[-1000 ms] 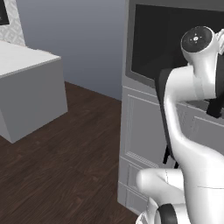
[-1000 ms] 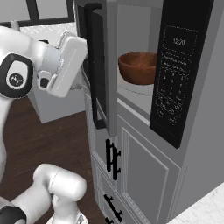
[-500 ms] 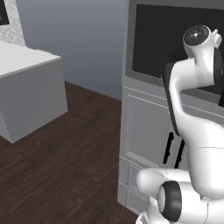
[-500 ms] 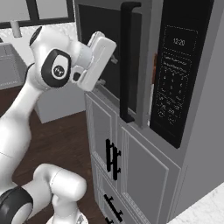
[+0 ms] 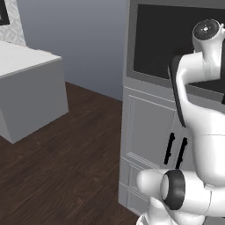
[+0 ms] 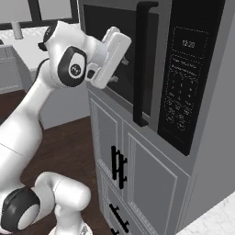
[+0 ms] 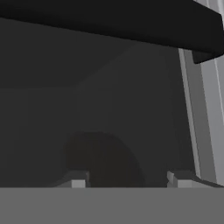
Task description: Pick the lemon wedge from the sink and place it in the bowl. Then pick the bowl and place it in the microwave. Then close the microwave door and press the start button.
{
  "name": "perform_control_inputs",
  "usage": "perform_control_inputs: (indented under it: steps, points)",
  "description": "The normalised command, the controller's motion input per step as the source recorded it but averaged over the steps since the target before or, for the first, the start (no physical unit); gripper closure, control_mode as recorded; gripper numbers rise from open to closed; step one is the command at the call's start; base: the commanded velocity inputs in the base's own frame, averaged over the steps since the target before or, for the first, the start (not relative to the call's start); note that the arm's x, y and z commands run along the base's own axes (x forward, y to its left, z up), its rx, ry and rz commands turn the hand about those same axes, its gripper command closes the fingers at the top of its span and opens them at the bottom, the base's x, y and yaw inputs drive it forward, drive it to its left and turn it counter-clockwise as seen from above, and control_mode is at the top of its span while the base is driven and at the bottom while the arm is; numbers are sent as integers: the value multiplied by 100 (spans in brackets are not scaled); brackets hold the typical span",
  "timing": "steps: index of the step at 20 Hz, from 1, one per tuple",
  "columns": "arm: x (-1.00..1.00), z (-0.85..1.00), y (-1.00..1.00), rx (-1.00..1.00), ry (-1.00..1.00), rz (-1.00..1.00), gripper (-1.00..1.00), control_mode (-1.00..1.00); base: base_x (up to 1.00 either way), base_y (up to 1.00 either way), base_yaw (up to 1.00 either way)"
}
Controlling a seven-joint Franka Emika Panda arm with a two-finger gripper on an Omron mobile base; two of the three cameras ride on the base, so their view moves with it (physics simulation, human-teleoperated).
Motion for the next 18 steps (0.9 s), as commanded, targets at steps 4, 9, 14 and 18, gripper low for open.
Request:
perform_control_inputs:
  steps: [4,9,14,18]
  points:
    - [-13,-65,20,-3,-23,0,-100,-100,0,0,0]
    - [-7,-10,63,-6,-17,0,-100,-100,0,0,0]
    - [-31,-1,41,-3,-5,0,-100,-100,0,0,0]
    - [-100,18,10,-10,5,0,-100,-100,0,0,0]
